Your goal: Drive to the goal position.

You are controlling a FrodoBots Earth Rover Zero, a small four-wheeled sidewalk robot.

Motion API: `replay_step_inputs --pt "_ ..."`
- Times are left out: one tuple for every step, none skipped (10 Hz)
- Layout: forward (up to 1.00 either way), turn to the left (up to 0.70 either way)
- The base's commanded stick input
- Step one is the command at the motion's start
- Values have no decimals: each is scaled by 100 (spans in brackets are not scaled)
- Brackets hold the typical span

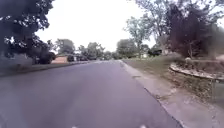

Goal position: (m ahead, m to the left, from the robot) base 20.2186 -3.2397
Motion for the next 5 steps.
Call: replay_step_inputs --pt "100 -28" --pt "100 -22" --pt "100 -6" --pt "100 0" --pt "100 0"
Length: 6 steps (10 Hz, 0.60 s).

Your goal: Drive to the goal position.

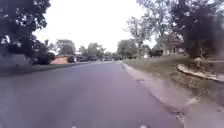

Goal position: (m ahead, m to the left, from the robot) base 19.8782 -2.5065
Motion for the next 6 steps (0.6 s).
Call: replay_step_inputs --pt "100 0" --pt "100 -1" --pt "100 -17" --pt "100 -23" --pt "100 -9" --pt "100 0"
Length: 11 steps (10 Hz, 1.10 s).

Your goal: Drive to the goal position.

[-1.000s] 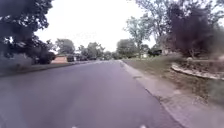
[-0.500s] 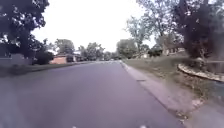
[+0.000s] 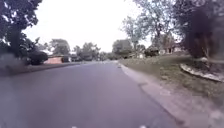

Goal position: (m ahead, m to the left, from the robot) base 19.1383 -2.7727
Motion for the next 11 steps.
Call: replay_step_inputs --pt "100 0" --pt "100 0" --pt "100 0" --pt "100 0" --pt "100 0" --pt "100 -2" --pt "100 -3" --pt "100 -3" --pt "100 -3" --pt "100 -3" --pt "100 -18"
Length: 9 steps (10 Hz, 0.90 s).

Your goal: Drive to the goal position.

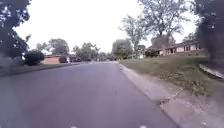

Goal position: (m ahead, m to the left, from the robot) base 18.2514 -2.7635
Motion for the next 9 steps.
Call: replay_step_inputs --pt "100 -26" --pt "100 -17" --pt "100 -8" --pt "100 0" --pt "100 0" --pt "100 0" --pt "100 0" --pt "100 0" --pt "100 -37"
